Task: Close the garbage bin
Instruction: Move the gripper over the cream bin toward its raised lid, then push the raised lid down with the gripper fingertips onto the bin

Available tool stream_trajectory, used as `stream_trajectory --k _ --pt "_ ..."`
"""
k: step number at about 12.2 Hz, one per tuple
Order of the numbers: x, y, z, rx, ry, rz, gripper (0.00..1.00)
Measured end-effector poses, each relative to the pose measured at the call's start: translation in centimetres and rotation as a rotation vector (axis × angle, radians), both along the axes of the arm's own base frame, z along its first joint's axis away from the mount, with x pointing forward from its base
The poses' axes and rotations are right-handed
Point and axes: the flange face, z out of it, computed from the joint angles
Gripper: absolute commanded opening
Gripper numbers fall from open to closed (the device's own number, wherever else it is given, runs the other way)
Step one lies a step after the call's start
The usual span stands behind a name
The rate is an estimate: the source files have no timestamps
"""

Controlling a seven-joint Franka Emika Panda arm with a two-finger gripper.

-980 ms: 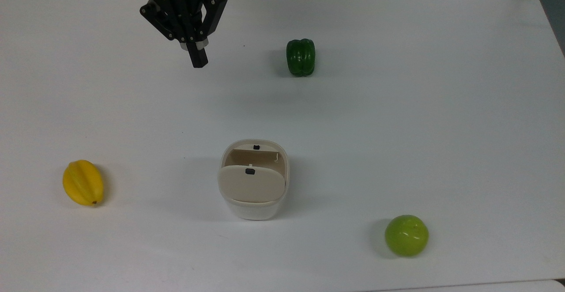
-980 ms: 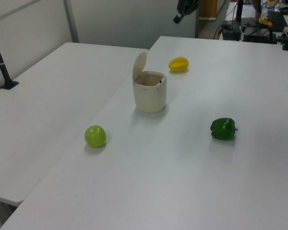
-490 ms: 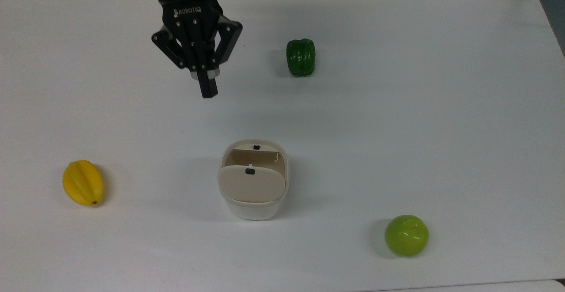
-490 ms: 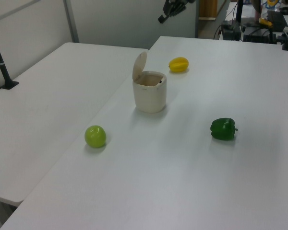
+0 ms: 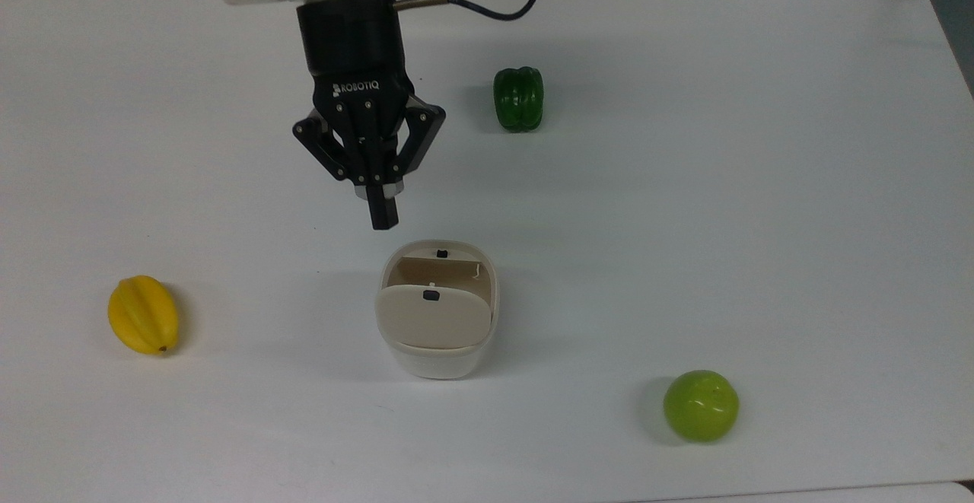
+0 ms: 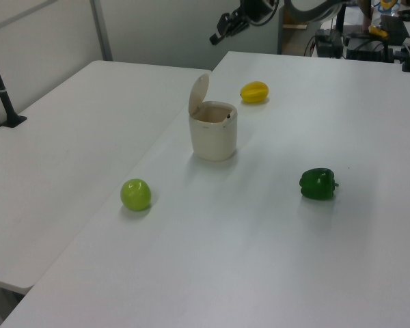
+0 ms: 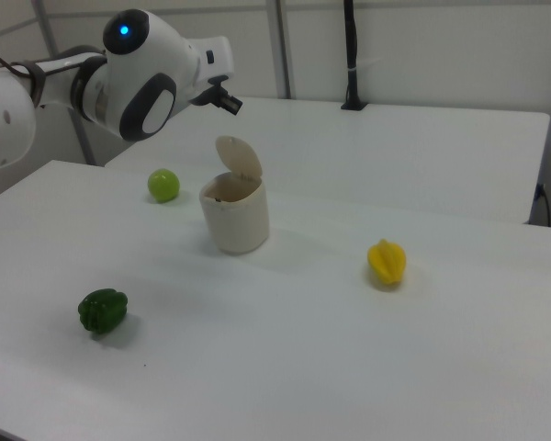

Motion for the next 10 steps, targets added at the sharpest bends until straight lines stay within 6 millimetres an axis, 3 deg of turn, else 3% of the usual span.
stream_trajectory --k 6,10 --pt "0.8 0.4 -1.4 -0.004 -0.025 -0.008 0.0" --pt "2.1 2.0 -3.8 -0.017 -0.037 0.005 0.0"
